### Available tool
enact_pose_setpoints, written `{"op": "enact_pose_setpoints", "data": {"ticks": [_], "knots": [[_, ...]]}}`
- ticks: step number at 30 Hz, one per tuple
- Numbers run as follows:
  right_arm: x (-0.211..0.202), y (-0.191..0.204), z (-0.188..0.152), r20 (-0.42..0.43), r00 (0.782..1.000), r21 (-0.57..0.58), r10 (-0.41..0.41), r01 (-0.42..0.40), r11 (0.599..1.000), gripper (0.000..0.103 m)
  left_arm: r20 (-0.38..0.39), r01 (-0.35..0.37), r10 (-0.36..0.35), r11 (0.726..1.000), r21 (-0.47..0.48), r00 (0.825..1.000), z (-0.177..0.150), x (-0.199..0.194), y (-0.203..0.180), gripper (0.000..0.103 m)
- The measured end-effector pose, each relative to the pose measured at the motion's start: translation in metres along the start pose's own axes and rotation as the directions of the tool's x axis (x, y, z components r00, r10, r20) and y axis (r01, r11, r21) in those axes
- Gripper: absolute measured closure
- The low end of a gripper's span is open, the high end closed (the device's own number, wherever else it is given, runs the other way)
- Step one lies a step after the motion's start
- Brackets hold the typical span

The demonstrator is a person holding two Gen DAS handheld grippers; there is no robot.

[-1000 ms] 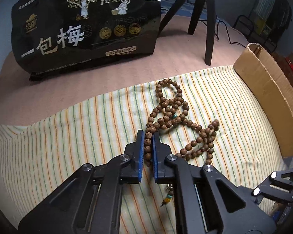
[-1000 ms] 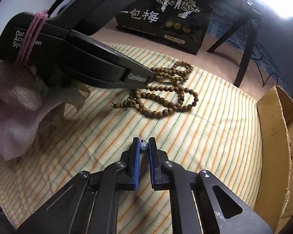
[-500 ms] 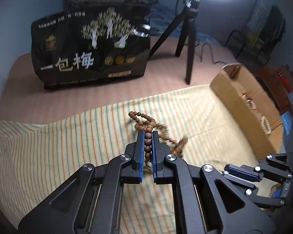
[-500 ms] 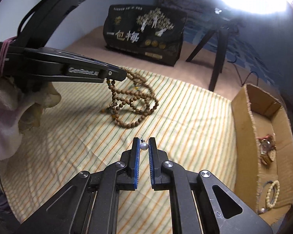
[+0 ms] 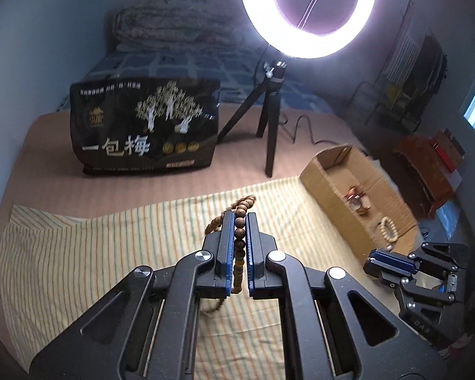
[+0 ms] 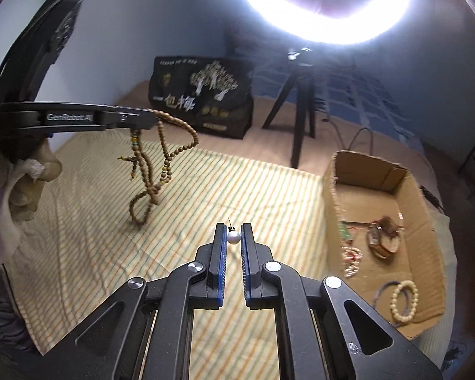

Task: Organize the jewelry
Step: 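Lift mala and pearl pendant into the box and open both tools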

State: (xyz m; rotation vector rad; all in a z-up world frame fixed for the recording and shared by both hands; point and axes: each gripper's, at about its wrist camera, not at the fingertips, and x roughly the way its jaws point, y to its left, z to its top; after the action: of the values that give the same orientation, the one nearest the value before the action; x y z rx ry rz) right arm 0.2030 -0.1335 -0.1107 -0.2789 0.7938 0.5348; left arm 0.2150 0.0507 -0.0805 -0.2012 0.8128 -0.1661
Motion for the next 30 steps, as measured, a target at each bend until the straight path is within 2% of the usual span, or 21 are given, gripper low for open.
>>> {"op": "enact_pose_setpoints", "data": {"ticks": [7, 14, 30], "knots": [[-0.026, -0.031, -0.005, 0.034, 0.999, 0.054, -0.03, 0.028, 0.998, 0.096, 0.06, 0.034, -0.034, 0.999, 0.012, 0.998, 0.012, -0.02, -0.021, 0.099], [-0.048, -0.071, -0.012, 0.055, 0.996, 0.115, -0.076, 0.069, 0.991, 0.096, 0.084, 0.076, -0.08, 0.996, 0.049, 0.993, 0.022, -0.026, -0.052, 0.099], [-0.065, -0.137, -0.03, 0.051, 0.989, 0.214, -0.137, 0.123, 0.969, 0.096, 0.11, 0.162, -0.177, 0.978, 0.134, 0.978, 0.061, 0.011, -0.139, 0.099]]}}
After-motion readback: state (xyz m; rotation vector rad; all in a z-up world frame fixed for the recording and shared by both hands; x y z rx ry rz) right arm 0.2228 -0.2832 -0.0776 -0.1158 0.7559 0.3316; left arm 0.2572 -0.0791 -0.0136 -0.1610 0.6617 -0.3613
